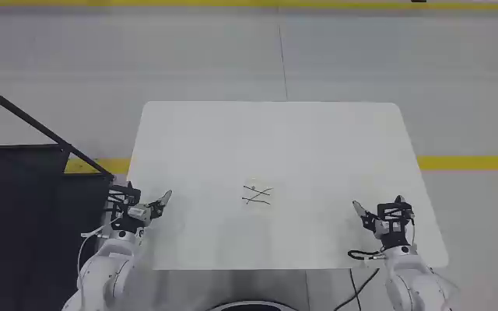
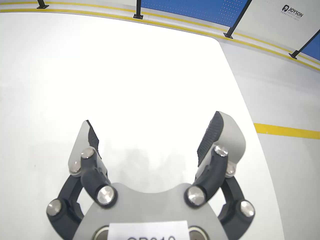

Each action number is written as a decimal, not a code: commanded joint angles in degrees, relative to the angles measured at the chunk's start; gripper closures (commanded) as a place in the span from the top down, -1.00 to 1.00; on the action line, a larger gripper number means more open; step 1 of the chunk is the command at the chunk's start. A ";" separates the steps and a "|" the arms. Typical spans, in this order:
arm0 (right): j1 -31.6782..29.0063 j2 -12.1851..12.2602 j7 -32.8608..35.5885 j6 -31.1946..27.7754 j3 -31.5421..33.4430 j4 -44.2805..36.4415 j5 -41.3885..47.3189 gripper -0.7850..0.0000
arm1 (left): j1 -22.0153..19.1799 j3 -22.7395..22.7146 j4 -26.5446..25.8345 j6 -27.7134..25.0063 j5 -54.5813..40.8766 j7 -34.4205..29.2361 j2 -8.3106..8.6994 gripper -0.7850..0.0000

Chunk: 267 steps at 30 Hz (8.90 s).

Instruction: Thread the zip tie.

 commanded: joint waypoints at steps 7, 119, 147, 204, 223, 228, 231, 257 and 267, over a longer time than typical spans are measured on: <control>0.00 0.00 0.00 0.00 0.00 0.00 0.00 1.00 | -0.60 0.72 -0.56 -0.49 0.37 -0.46 -0.09 1.00; 0.00 0.00 0.00 0.00 0.00 0.00 0.00 1.00 | -35.94 23.24 17.67 -0.37 -61.80 -44.65 -2.40 0.44; 0.00 0.00 0.00 0.00 0.00 0.00 0.00 1.00 | -37.52 25.62 19.22 -0.22 -60.97 -44.70 -2.47 -0.36; -7.75 0.64 -0.59 -18.47 5.38 -12.38 10.43 1.00 | -29.78 12.68 11.94 -18.69 -71.24 -52.34 1.15 -1.00; -9.01 0.74 5.64 -19.00 6.61 -17.63 14.23 1.00 | -27.06 10.69 9.56 -19.49 -69.62 -48.81 1.89 -1.00; -4.24 0.94 15.07 -25.65 1.70 -14.93 21.77 1.00 | -26.81 10.90 7.68 -20.60 -70.78 -49.31 2.09 -1.00; 0.62 1.03 22.53 -29.41 -2.45 -12.35 29.37 1.00 | -26.48 11.10 6.52 -21.48 -70.98 -50.21 2.26 -1.00; 18.28 1.82 48.64 -41.21 -14.34 4.84 71.21 1.00 | -27.24 16.45 3.81 -19.63 -70.16 -48.76 2.20 -1.00; 23.89 2.45 55.15 -38.00 -15.86 12.23 82.99 1.00 | -28.94 21.33 4.57 -19.41 -69.75 -47.81 1.74 -1.00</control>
